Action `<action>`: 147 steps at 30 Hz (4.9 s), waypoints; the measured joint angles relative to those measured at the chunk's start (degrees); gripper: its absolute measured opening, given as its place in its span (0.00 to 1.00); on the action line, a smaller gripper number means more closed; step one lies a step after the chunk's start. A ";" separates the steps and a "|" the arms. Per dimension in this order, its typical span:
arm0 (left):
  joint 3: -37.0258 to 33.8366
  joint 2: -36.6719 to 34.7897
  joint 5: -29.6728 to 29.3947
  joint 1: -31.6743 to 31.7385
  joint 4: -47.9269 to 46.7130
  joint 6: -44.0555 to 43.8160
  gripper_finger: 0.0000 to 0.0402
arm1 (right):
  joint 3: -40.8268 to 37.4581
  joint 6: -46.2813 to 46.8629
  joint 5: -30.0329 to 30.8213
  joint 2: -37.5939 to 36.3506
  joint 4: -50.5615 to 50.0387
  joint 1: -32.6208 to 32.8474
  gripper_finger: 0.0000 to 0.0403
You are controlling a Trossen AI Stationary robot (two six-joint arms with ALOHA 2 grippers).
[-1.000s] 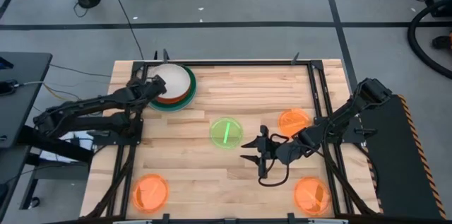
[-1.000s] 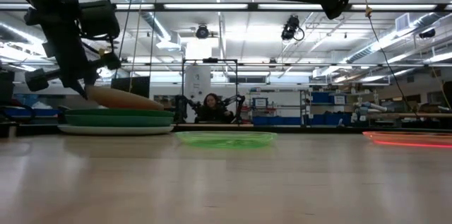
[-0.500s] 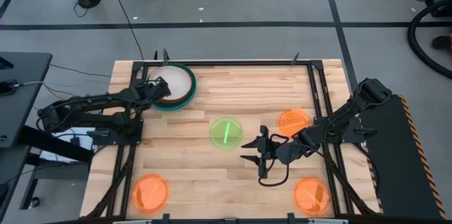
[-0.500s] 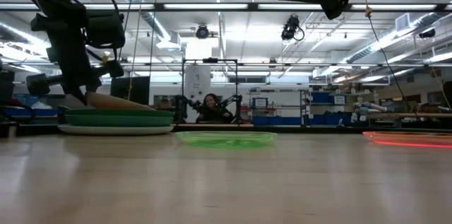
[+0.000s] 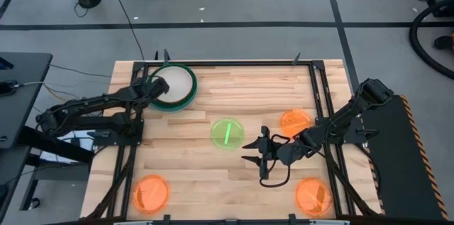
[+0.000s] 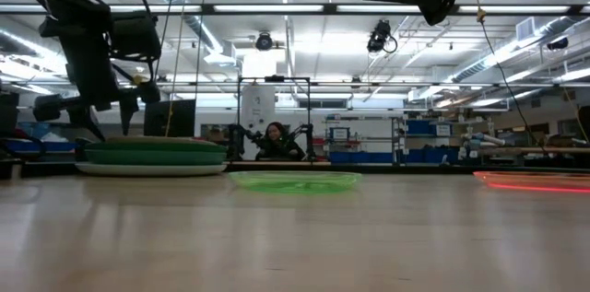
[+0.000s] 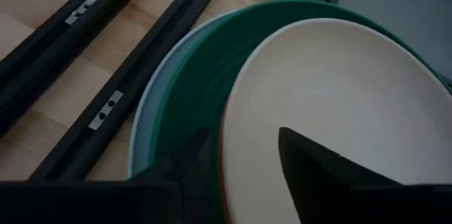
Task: Stack plastic plates
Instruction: Stack the white plate on top of the orange plate, then stack the light green plate on top of the white plate
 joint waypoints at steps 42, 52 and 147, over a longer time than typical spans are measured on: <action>0.04 9.23 14.76 7.15 22.40 29.72 0.47 | 0.00 -0.42 -0.02 0.00 -0.46 -0.33 0.43; 0.12 12.61 14.96 6.93 23.13 33.19 0.47 | 0.00 -0.42 -0.02 0.00 -0.43 -0.33 0.43; 20.95 36.18 17.63 -68.33 67.24 77.57 0.47 | 2.34 -12.47 0.91 1.99 3.89 4.98 0.43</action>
